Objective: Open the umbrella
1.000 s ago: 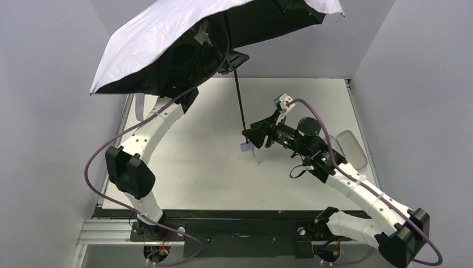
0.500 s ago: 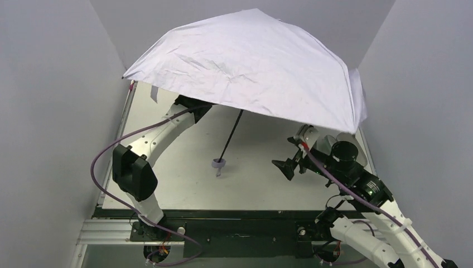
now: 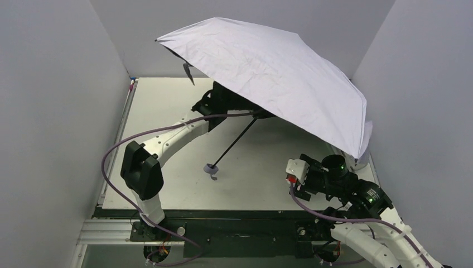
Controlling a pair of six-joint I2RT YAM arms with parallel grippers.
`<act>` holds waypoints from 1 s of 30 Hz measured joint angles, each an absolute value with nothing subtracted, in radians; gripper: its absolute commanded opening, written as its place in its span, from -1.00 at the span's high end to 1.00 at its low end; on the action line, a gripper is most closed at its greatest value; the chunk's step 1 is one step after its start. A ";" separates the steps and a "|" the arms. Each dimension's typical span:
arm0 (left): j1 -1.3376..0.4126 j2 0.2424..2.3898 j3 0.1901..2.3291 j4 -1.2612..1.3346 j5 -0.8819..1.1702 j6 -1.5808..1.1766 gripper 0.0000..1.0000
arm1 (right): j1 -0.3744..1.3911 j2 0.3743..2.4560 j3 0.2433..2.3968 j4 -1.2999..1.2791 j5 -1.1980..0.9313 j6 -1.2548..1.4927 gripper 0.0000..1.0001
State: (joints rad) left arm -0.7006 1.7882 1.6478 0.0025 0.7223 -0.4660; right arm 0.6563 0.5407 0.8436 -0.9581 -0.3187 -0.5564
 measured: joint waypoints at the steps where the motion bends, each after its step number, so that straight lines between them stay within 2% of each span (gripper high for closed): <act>1: -0.707 1.788 1.626 0.018 0.720 -0.476 1.00 | 0.660 0.542 0.828 -0.968 -0.315 -0.570 -0.34; 15: -0.746 1.789 1.399 0.179 0.656 -0.464 0.98 | 0.699 0.554 0.791 -1.051 -0.347 -0.696 -0.26; 17: -0.744 1.789 1.385 0.181 0.648 -0.441 0.76 | 0.709 0.569 0.778 -1.041 -0.343 -0.696 -0.23; 18: -0.744 1.789 1.381 0.181 0.644 -0.433 0.56 | 0.715 0.579 0.767 -1.035 -0.338 -0.696 -0.22; 19: -0.744 1.789 1.377 0.180 0.639 -0.424 0.46 | 0.725 0.589 0.752 -1.026 -0.331 -0.695 -0.20; 21: -0.744 1.789 1.371 0.178 0.631 -0.402 0.12 | 0.748 0.599 0.722 -1.004 -0.313 -0.693 -0.17; 23: -0.742 1.788 1.364 0.176 0.620 -0.381 -0.09 | 0.778 0.600 0.688 -0.978 -0.291 -0.691 -0.16; 28: -0.723 1.746 1.298 0.145 0.599 -0.319 -0.46 | 0.820 0.598 0.625 -0.932 -0.239 -0.690 -0.15; 30: -0.709 1.713 1.263 0.107 0.591 -0.280 -0.70 | 0.821 0.598 0.617 -0.925 -0.225 -0.696 -0.16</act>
State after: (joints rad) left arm -0.7086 1.7126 1.2629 0.1074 0.5907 -0.2798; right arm 0.8211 0.5976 0.6170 -0.9249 -0.2249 -0.6956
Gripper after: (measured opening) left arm 0.714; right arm 0.579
